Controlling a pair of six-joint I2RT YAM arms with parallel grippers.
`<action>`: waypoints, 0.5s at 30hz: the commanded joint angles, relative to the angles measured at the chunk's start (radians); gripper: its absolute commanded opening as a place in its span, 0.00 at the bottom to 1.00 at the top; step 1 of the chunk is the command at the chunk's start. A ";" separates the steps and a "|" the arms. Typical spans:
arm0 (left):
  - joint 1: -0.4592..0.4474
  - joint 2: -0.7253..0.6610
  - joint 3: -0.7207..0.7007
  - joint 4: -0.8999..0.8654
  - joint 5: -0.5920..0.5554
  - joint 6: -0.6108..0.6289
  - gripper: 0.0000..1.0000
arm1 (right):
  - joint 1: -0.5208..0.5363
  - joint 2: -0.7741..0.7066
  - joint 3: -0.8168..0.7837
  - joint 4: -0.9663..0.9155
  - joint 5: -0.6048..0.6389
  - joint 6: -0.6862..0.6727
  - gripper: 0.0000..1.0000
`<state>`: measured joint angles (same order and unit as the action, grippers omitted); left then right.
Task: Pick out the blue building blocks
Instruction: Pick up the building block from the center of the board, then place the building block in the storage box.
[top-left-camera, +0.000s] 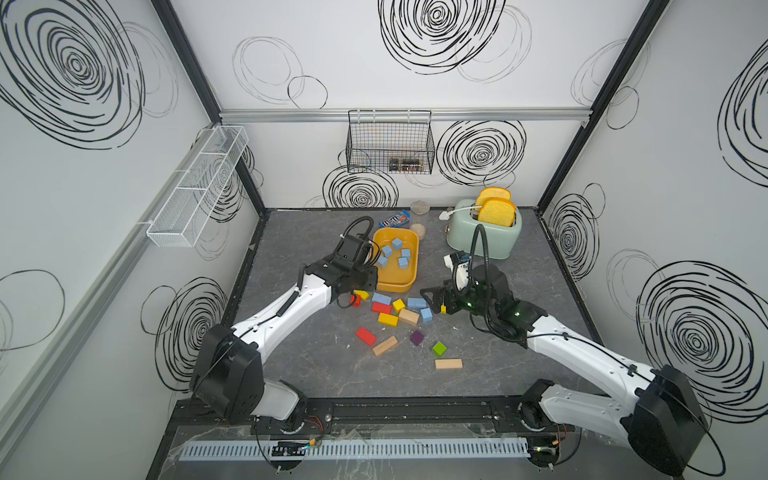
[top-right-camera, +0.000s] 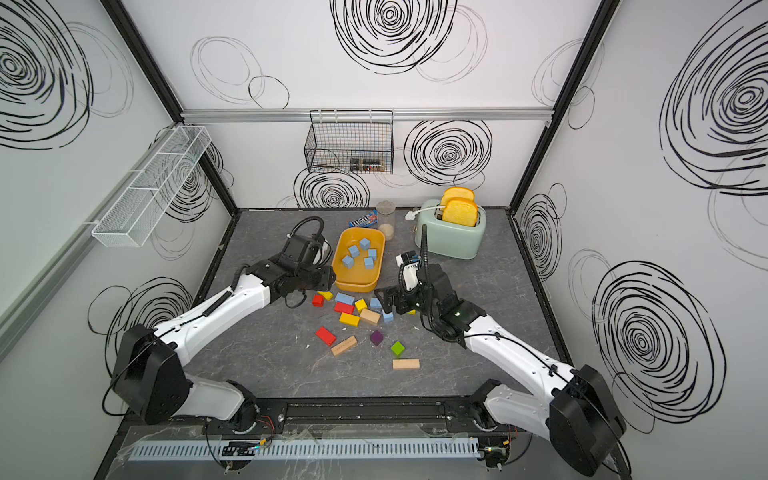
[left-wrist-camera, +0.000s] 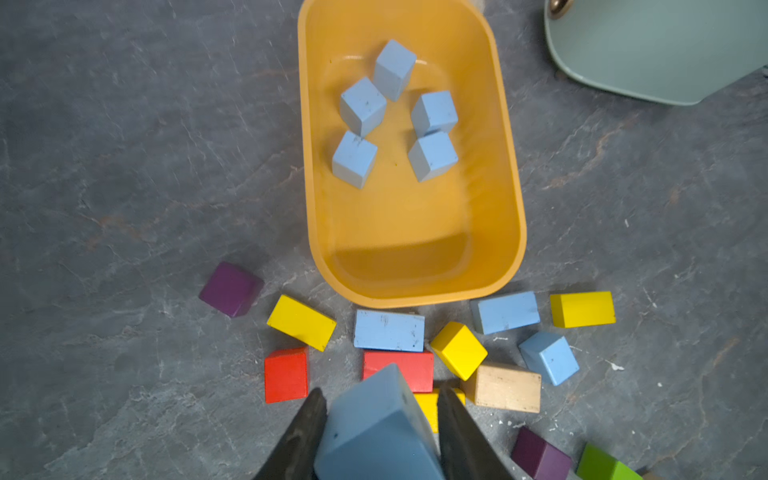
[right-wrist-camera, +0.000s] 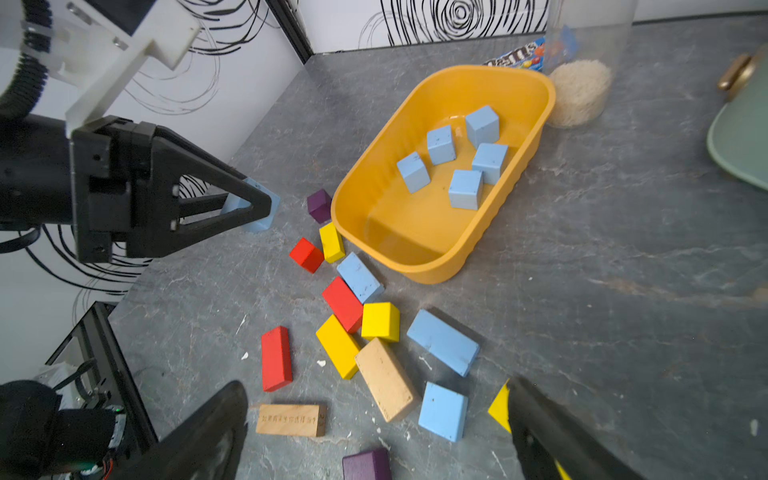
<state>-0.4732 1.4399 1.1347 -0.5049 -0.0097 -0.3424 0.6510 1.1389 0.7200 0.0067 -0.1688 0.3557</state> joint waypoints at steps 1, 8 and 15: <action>0.016 0.015 0.079 -0.007 0.027 0.086 0.00 | -0.021 0.025 0.066 -0.021 -0.003 -0.035 0.98; 0.032 0.092 0.199 -0.005 0.042 0.148 0.00 | -0.059 0.092 0.164 -0.031 -0.016 -0.055 0.98; 0.039 0.212 0.290 0.026 0.064 0.179 0.00 | -0.092 0.154 0.221 -0.021 -0.052 -0.037 0.98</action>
<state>-0.4435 1.6051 1.3705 -0.5156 0.0349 -0.2008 0.5682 1.2739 0.9047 -0.0010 -0.2012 0.3210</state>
